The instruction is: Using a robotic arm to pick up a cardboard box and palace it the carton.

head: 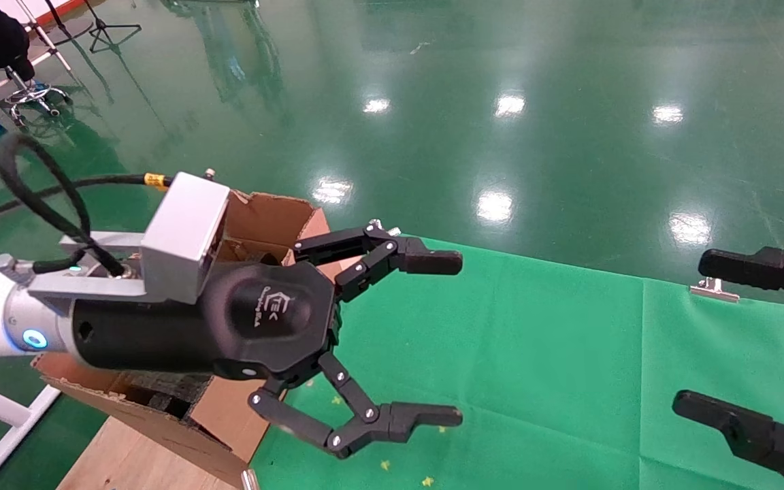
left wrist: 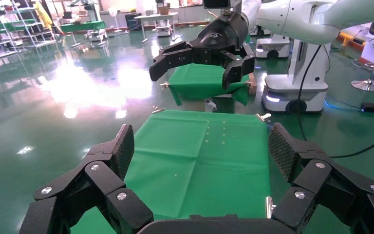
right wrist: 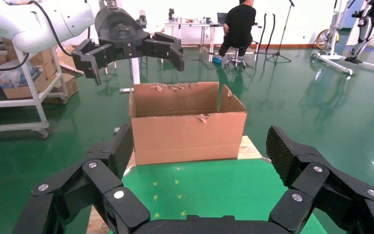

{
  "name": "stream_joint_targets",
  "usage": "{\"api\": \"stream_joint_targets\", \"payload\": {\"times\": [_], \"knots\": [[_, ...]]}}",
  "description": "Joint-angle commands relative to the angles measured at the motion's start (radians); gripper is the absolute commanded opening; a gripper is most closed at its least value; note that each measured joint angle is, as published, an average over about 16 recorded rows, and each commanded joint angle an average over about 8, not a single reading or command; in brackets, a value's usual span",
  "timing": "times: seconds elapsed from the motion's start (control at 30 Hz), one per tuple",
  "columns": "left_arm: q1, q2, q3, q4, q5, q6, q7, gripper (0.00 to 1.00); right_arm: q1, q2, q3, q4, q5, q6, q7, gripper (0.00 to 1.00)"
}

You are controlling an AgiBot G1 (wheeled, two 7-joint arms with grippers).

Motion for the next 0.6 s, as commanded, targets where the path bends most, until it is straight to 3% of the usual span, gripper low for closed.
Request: {"api": "stream_joint_targets", "payload": {"times": [0.03, 0.6], "knots": [[0.008, 0.0, -0.008, -0.007, -0.008, 0.003, 0.003, 1.0, 0.0, 0.0, 0.0, 0.0, 0.0, 0.0, 0.0, 1.0], [-0.009, 0.0, 0.009, 0.009, 0.009, -0.004, -0.003, 1.0, 0.0, 0.0, 0.0, 0.0, 0.0, 0.0, 0.0, 1.0]]}}
